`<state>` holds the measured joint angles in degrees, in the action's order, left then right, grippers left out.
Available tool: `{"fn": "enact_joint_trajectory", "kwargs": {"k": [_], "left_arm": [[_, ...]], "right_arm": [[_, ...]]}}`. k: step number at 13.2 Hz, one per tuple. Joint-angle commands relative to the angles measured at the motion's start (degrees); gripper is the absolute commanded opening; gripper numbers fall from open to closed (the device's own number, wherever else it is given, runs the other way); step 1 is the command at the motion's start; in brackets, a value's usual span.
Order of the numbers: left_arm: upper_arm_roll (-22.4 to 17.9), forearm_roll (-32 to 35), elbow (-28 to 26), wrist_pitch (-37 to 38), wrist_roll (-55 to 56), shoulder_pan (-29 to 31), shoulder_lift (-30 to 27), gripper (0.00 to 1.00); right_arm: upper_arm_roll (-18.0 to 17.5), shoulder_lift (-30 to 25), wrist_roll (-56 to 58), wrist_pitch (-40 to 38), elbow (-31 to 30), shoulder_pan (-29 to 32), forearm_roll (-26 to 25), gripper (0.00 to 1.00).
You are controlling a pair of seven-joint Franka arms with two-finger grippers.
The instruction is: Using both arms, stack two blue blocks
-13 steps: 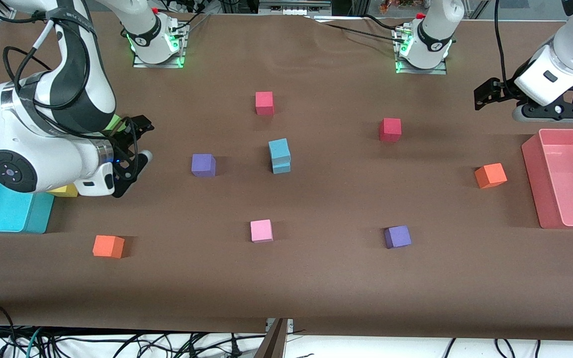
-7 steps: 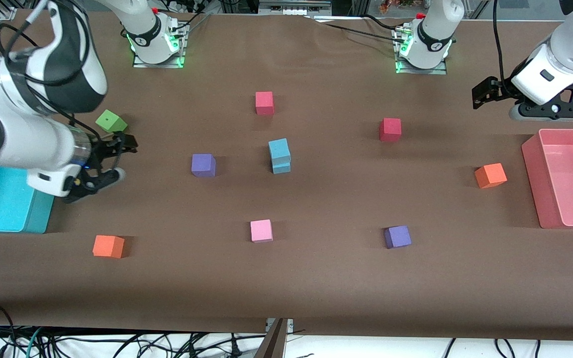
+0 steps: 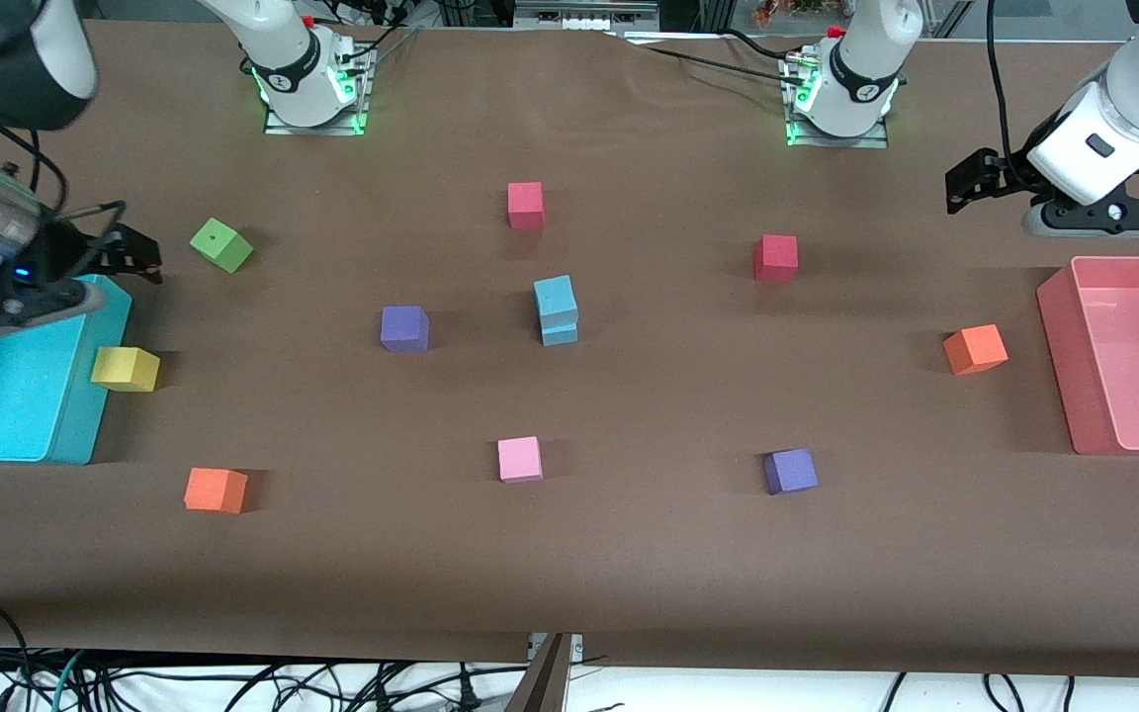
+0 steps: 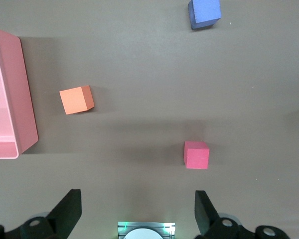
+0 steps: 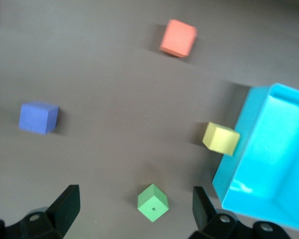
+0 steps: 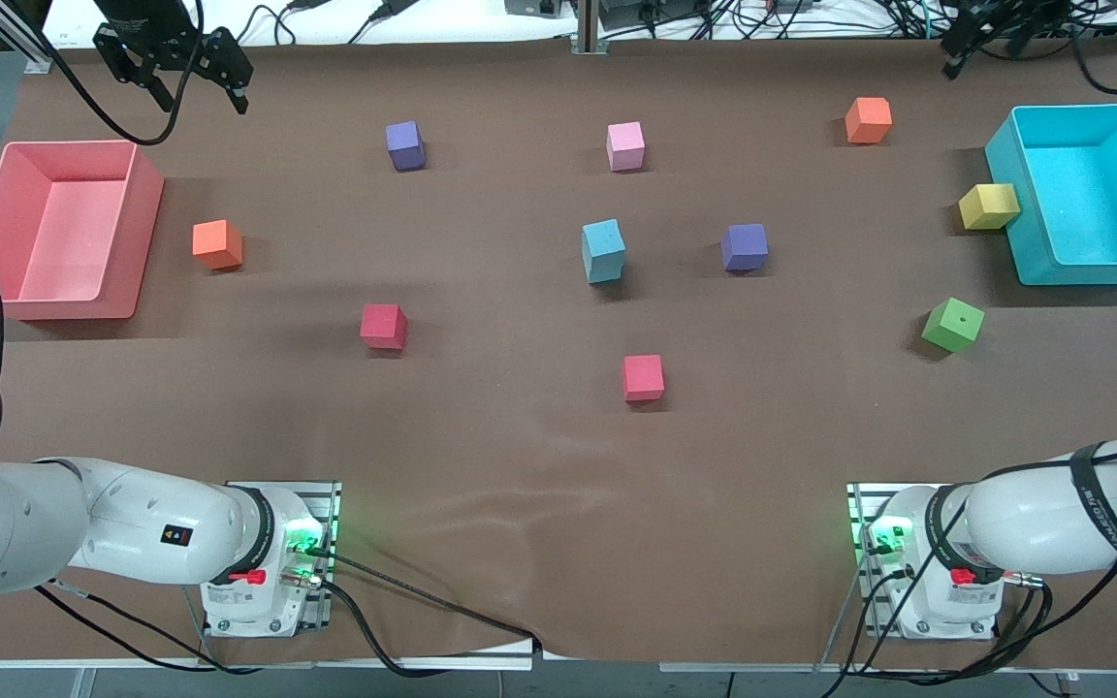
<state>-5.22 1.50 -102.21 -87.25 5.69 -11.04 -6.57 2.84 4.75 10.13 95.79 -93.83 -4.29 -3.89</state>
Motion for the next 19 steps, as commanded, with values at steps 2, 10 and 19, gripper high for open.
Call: {"fn": "enact_joint_trajectory", "kwargs": {"k": [2,10,19], "left_arm": [[0.12,0.26,1.40,1.38,-1.20,0.49,0.24,1.00],[0.12,0.26,1.40,1.38,-1.20,0.49,0.15,1.00],[0.47,0.17,2.19,1.47,-1.12,0.67,0.59,1.00]], "right_arm": [[-2.67,-4.05,-10.05,-1.73,-1.63,3.93,-0.16,1.00],[-2.32,-4.92,-13.56,-5.35,0.66,6.57,4.94,1.00],[-2.32,-4.31,-14.18,-5.09,0.84,5.61,3.98,1.00]]}}
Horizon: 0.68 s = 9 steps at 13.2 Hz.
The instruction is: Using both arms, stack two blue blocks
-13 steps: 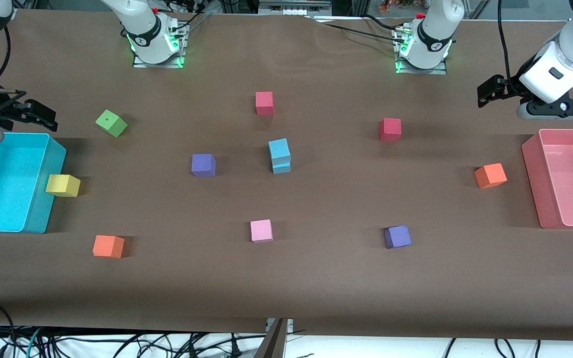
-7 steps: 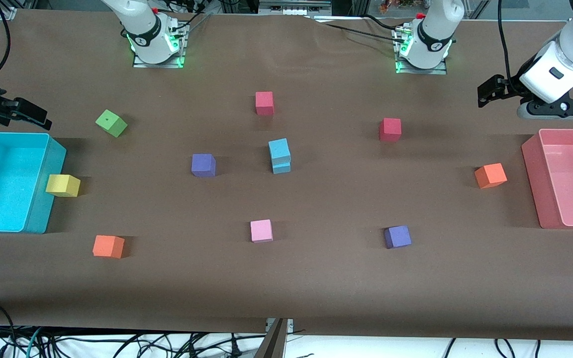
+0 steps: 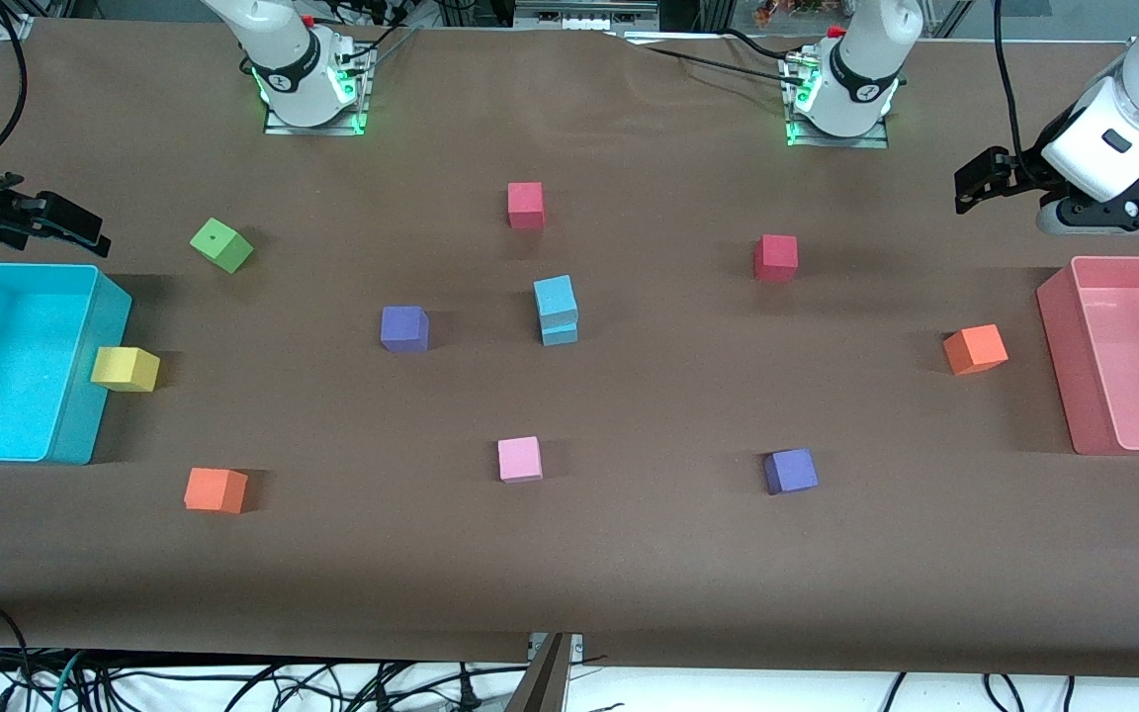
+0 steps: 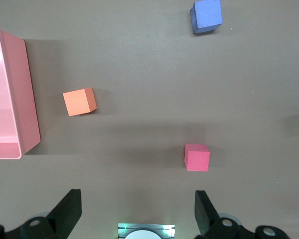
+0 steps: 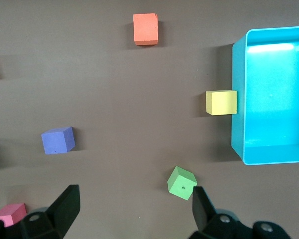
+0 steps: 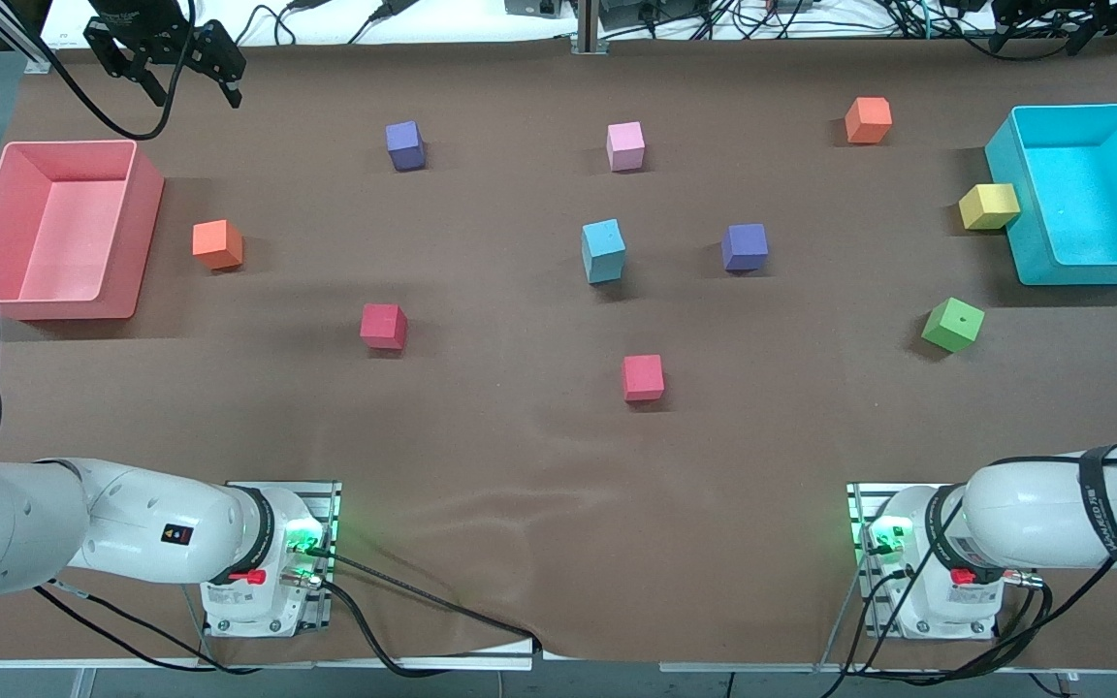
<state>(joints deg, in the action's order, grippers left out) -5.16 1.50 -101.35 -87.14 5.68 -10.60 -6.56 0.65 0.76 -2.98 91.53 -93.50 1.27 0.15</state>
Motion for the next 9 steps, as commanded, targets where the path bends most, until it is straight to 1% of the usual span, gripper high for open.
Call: {"fn": "enact_joint_trajectory", "kwargs": {"k": [1,9], "left_arm": [[0.41,0.17,1.50,1.36,-1.11,0.23,0.49,1.00],[0.06,0.26,1.59,1.18,-1.20,0.50,0.67,1.00]], "right_arm": [[-0.21,-0.23,-1.15,-0.74,0.51,0.05,-0.23,1.00],[-0.12,0.03,-0.36,-0.83,0.43,0.14,-0.24,1.00]]}}
